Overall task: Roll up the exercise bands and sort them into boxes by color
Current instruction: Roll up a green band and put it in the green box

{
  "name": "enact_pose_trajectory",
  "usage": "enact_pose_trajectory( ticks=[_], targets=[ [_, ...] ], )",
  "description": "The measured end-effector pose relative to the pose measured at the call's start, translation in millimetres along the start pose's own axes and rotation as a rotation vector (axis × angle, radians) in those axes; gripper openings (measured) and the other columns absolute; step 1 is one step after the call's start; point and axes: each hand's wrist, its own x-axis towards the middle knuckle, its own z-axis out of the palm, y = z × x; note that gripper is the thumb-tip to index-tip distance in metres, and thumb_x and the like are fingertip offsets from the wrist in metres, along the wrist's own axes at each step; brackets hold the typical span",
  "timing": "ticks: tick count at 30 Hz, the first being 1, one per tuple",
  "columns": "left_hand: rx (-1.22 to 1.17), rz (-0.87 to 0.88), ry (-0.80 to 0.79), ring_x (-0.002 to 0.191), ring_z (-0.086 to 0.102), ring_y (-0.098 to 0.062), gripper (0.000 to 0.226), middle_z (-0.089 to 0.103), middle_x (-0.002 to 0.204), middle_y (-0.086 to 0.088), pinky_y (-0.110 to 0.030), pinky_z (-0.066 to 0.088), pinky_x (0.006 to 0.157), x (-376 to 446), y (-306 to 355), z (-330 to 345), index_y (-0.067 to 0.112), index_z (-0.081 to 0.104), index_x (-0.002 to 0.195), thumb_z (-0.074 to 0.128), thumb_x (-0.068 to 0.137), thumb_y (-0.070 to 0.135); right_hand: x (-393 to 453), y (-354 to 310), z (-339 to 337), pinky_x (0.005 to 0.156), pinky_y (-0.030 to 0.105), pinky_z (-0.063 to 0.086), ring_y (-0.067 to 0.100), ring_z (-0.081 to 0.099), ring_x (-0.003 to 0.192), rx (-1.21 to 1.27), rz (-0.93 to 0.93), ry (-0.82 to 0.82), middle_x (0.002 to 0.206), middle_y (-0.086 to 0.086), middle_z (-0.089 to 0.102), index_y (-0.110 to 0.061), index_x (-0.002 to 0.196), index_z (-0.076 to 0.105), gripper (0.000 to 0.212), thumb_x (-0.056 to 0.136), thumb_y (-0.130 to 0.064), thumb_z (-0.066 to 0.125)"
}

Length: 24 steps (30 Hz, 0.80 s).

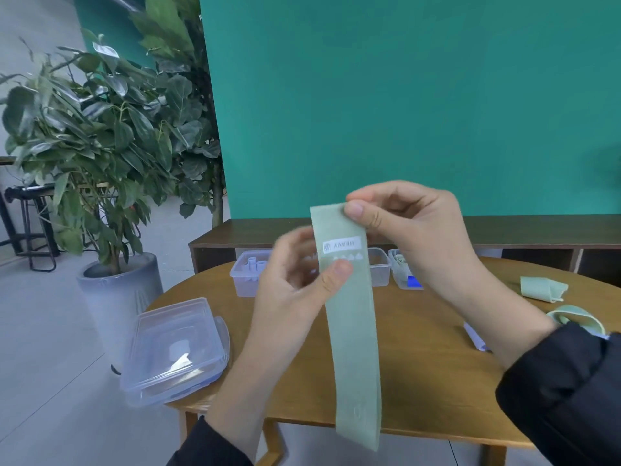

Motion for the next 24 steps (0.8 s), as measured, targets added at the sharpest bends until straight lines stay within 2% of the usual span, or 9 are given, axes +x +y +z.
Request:
enact_pose_trajectory(
  ticks=[2, 5, 7, 9, 11, 14, 16, 20, 24],
  targets=[
    [-0.125, -0.168, -0.21, 0.102, 0.072, -0.029, 0.06, 0.074, 0.115, -0.01, -0.036, 0.058, 0.083, -3, -4, -1, 0.02, 0.066, 0.122, 0.087, 0.072, 0.044, 8, 1, 1, 0.06, 0.026, 0.057, 0.014, 0.068, 0.067, 0.023, 0.013, 0.024, 0.076, 0.004, 0.076, -0.009, 0.083, 0.075, 0.008, 0.077, -0.01, 0.079],
    [-0.229, -0.287, -0.338, 0.093, 0.072, -0.036, 0.043, 0.072, 0.113, -0.021, -0.038, 0.057, 0.083, -9, -14, 2, 0.015, 0.064, 0.125, 0.076, 0.084, 0.025, 20, 9, -1, 0.061, 0.029, 0.054, 0.019, 0.068, 0.073, 0.072, 0.071, 0.059, 0.08, 0.006, 0.076, -0.012, 0.082, 0.076, 0.008, 0.076, -0.017, 0.079],
    [-0.289, -0.332, -0.338, 0.087, 0.071, -0.035, 0.032, 0.072, 0.111, -0.023, -0.038, 0.056, 0.083, -12, -21, 4, 0.018, 0.068, 0.122, 0.072, 0.09, 0.016, 26, 19, -5, 0.067, 0.034, 0.054, 0.022, 0.069, 0.078, 0.08, 0.124, 0.079, 0.084, 0.007, 0.076, -0.013, 0.083, 0.076, 0.005, 0.079, -0.017, 0.078],
    [-0.29, -0.377, -0.313, 0.077, 0.07, -0.03, 0.026, 0.072, 0.101, -0.02, -0.035, 0.056, 0.075, -14, -29, 6, 0.022, 0.073, 0.114, 0.069, 0.089, 0.014, 30, 33, -10, 0.076, 0.042, 0.055, 0.025, 0.069, 0.081, 0.067, 0.177, 0.096, 0.088, 0.011, 0.077, -0.013, 0.084, 0.076, 0.003, 0.083, -0.015, 0.078],
    [-0.24, -0.409, -0.274, 0.068, 0.064, -0.025, 0.03, 0.068, 0.09, -0.015, -0.033, 0.052, 0.069, -16, -38, 7, 0.02, 0.072, 0.118, 0.071, 0.088, 0.017, 33, 49, -16, 0.082, 0.047, 0.056, 0.026, 0.069, 0.082, 0.042, 0.223, 0.104, 0.09, 0.014, 0.077, -0.011, 0.086, 0.076, 0.003, 0.085, -0.013, 0.077],
    [-0.22, -0.469, -0.229, 0.063, 0.058, -0.023, 0.037, 0.063, 0.085, -0.013, -0.032, 0.051, 0.065, -18, -50, 9, 0.013, 0.067, 0.125, 0.072, 0.088, 0.014, 36, 77, -24, 0.078, 0.043, 0.058, 0.024, 0.07, 0.079, -0.038, 0.267, 0.11, 0.09, 0.015, 0.077, -0.006, 0.092, 0.075, 0.009, 0.087, -0.013, 0.076],
    [-0.239, -0.524, -0.228, 0.064, 0.059, -0.024, 0.036, 0.064, 0.088, -0.013, -0.033, 0.052, 0.065, -21, -58, 10, 0.011, 0.063, 0.128, 0.07, 0.092, 0.008, 39, 98, -30, 0.075, 0.04, 0.059, 0.023, 0.07, 0.076, -0.08, 0.297, 0.118, 0.089, 0.014, 0.077, -0.005, 0.092, 0.075, 0.01, 0.087, -0.013, 0.077],
    [-0.252, -0.634, -0.237, 0.07, 0.062, -0.027, 0.039, 0.064, 0.09, -0.014, -0.035, 0.055, 0.069, -27, -77, 8, 0.006, 0.059, 0.13, 0.069, 0.092, 0.004, 49, 141, -47, 0.088, 0.045, 0.058, 0.026, 0.073, 0.086, -0.134, 0.349, 0.171, 0.093, 0.011, 0.078, -0.009, 0.091, 0.077, 0.009, 0.086, -0.017, 0.079],
    [-0.301, -0.727, -0.214, 0.086, 0.068, -0.033, 0.037, 0.066, 0.098, -0.018, -0.046, 0.058, 0.083, -29, -93, 0, 0.002, 0.057, 0.126, 0.068, 0.091, 0.005, 52, 176, -57, 0.074, 0.035, 0.061, 0.017, 0.072, 0.075, -0.178, 0.4, 0.153, 0.085, 0.005, 0.078, -0.008, 0.09, 0.075, 0.003, 0.089, -0.011, 0.076]
  ],
)
